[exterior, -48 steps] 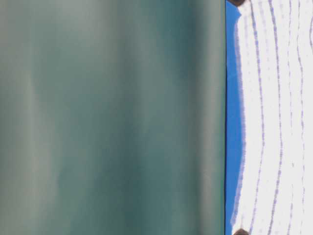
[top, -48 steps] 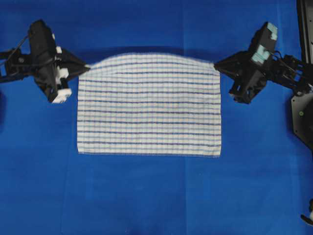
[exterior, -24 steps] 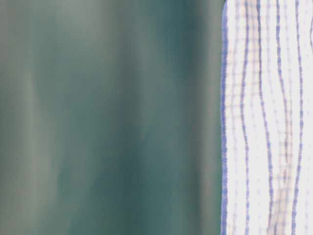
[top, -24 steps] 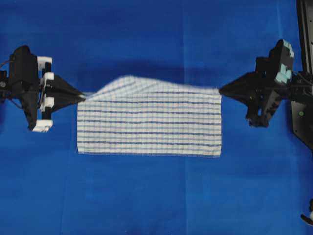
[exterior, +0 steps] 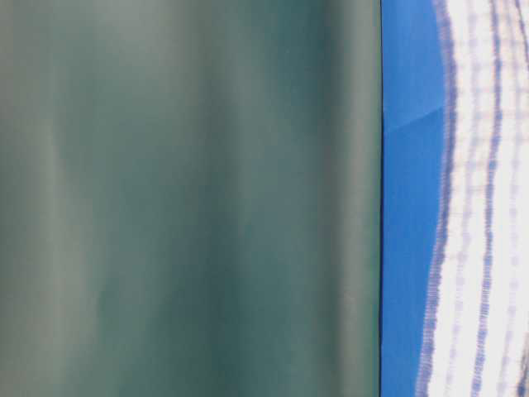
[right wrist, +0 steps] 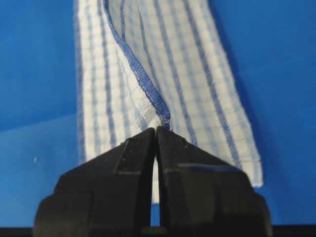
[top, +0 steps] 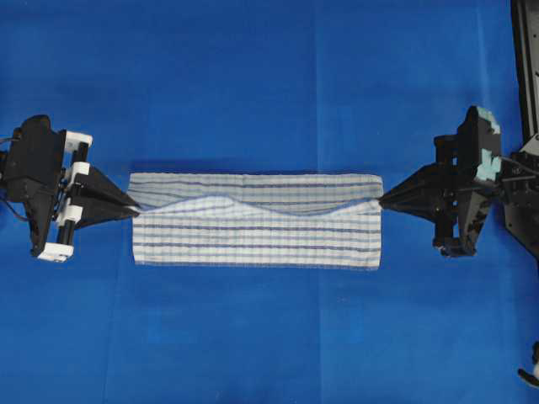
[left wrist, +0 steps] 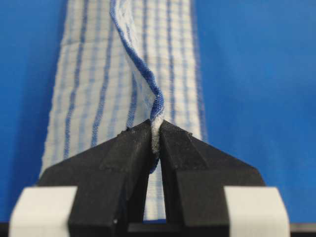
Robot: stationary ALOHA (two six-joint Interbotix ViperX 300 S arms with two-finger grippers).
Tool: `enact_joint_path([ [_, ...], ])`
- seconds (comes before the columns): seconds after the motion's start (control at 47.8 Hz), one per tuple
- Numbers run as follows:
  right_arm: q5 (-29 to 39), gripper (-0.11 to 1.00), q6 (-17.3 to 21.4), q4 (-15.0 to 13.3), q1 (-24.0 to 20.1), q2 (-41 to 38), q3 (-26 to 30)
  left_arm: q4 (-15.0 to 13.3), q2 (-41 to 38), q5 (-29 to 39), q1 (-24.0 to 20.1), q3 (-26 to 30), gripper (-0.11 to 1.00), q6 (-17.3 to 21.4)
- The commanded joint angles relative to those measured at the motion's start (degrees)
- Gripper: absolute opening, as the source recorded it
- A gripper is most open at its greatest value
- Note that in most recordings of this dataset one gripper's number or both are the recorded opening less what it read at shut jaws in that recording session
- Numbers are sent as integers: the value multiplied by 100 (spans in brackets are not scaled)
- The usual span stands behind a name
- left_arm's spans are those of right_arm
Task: Fold the blue towel.
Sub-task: 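Lift the far corners and fold them toward the near edge, then open both grippers to release the folded edge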
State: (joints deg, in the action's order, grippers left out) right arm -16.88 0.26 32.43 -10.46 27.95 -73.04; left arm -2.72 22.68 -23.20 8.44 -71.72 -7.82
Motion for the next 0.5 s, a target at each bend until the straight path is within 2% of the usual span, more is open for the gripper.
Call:
enact_joint_path([
  [0.0,-18,3,-9,70,-97,-123,114,9,-18,-26,62,79,3,-9],
  [0.398,-18,3,-9,97,-290,-422,246,0,-88,44,70,88,4,-18],
  [0.481,-18,7,-9,97,-343,-422,255,0,-88,97,62,97,13,-35],
])
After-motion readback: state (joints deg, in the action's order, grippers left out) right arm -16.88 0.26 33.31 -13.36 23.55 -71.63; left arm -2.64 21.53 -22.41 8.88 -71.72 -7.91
